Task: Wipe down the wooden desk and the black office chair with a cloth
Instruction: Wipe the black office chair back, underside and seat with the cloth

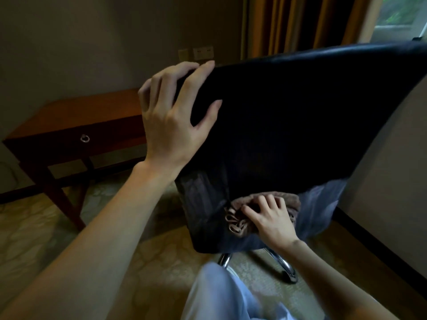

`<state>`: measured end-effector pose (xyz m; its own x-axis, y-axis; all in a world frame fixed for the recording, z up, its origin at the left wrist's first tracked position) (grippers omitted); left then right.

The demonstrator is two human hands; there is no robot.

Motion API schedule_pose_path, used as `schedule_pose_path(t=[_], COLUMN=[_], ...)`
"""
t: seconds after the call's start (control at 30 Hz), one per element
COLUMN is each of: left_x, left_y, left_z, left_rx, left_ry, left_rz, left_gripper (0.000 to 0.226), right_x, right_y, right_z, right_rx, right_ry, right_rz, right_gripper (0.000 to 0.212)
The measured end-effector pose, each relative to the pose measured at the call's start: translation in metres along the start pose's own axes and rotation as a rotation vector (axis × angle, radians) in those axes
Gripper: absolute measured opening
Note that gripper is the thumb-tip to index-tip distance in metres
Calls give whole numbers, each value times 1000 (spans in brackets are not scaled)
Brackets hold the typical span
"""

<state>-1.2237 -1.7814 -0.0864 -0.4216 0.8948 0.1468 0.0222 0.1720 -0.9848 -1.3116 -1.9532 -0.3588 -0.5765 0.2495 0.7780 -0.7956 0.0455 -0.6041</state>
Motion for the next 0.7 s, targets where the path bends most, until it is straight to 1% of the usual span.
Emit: schedule_pose_path(t=[0.1,0.17,0.23,0.33,0.4,0.47,0.57,0.63,0.7], left_x=[0,1,0,0,0,-1,-1,-2,-6], left_y=[1,1,-1,-1,-2,-5,-9,-3,10], left_z=[1,3,8,17,26,32,27,15,3], left_rx=[-2,12,17,12,12,-2,-39,30,190], left_ry=[-17,-20,-22,-18,-1,37,122,218,313], left_rz=[-6,7,19,32,31,27,30,0,-69], left_gripper=[42,41,39,37,37,36,33,38,48], right_x=[0,11,35,88,125,156,176,174,162], right_y=[3,2,-2,-22,-41,-60,-82,-85,-85], right_z=[-1,0,2,3,1,0,-1,3,5], right_rx=[-40,-49,-50,-55,-52,-30,27,11,-22], right_ry=[-14,-40,-97,-179,-196,-164,-46,-12,-26], right_rz=[-51,-30,88,343,474,551,563,563,554], right_gripper=[64,67,63,48,39,39,40,41,44])
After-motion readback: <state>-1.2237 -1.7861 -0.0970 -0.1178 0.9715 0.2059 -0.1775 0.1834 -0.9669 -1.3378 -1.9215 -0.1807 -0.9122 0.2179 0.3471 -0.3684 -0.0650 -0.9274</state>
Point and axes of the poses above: each hand's wrist, its own y-axis away from the middle knuckle, its own x-axis out of the back of the hand, z = x × y, the point moved 7 cm from there along -y, towards the middle knuckle, and after that the axes turned 2 degrees about -y, right-handed, at the moved point
